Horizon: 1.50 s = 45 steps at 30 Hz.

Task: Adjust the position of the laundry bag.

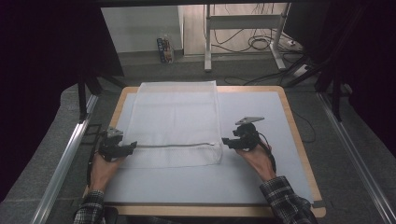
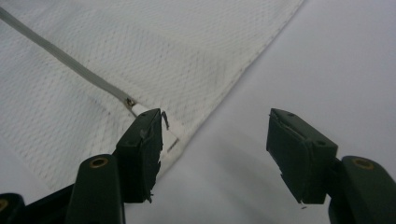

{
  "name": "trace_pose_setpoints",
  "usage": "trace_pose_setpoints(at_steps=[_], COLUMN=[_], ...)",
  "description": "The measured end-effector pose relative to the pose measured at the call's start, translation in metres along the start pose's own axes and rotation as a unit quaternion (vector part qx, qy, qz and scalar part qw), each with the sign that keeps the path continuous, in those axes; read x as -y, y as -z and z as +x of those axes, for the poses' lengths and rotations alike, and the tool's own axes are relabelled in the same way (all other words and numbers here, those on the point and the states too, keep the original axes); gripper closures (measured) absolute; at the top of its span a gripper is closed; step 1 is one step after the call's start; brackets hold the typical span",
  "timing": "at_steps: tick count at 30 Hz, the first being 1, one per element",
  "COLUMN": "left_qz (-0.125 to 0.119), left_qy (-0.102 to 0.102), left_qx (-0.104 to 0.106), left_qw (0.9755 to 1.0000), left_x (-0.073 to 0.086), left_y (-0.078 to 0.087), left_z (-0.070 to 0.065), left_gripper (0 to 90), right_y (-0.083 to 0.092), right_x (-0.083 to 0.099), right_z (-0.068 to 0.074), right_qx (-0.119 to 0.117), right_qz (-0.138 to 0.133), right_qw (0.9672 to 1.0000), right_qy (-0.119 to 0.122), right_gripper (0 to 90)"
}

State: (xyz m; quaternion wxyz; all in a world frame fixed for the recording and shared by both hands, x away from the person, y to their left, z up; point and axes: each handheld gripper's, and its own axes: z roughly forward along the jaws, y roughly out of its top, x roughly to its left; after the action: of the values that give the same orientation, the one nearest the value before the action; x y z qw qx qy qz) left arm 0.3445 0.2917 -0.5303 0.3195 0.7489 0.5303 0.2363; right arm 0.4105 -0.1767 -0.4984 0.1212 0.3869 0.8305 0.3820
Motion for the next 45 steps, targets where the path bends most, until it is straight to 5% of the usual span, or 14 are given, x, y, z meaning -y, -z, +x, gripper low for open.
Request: trace_pose_setpoints(at_steps=[8,13,19,24,27,32,38,45], left_qz=[0.004,0.004,0.033,0.042,0.041,0.041,0.037,0.032], left_qy=[0.027,0.055,0.04,0.065,0.071,0.065,0.05,0.021], left_qx=[0.003,0.009,-0.002,-0.005,0.001,0.006,0.024,0.029], left_qw=[0.9996,0.9985,0.9987,0.997,0.9967,0.997,0.9977,0.9989], left_x=[-0.004,-0.004,-0.003,-0.006,-0.006,-0.008,-0.01,-0.011], left_y=[-0.01,-0.016,-0.027,-0.028,-0.027,-0.024,-0.018,-0.013], left_z=[0.016,0.025,0.021,0.024,0.026,0.024,0.017,0.003], left_gripper=[49.3,52.9,54.9,77.3,88.2,89.5,89.5,89.2], right_y=[-0.031,-0.047,-0.052,-0.053,-0.054,-0.052,-0.044,-0.029], right_x=[-0.012,-0.015,-0.015,-0.016,-0.017,-0.016,-0.014,-0.01], right_z=[0.006,0.009,0.011,0.016,0.021,0.023,0.025,0.021], right_qx=[0.013,0.036,0.048,0.036,0.045,0.053,0.072,0.066], right_qz=[0.017,0.034,0.054,0.064,0.065,0.063,0.076,0.073], right_qw=[0.9995,0.9984,0.9966,0.9955,0.9938,0.9929,0.9875,0.9877], right_qy=[0.023,0.026,0.039,0.06,0.078,0.086,0.118,0.122], right_gripper=[57.8,56.3,62.5,86.0,87.7,87.6,87.5,87.8])
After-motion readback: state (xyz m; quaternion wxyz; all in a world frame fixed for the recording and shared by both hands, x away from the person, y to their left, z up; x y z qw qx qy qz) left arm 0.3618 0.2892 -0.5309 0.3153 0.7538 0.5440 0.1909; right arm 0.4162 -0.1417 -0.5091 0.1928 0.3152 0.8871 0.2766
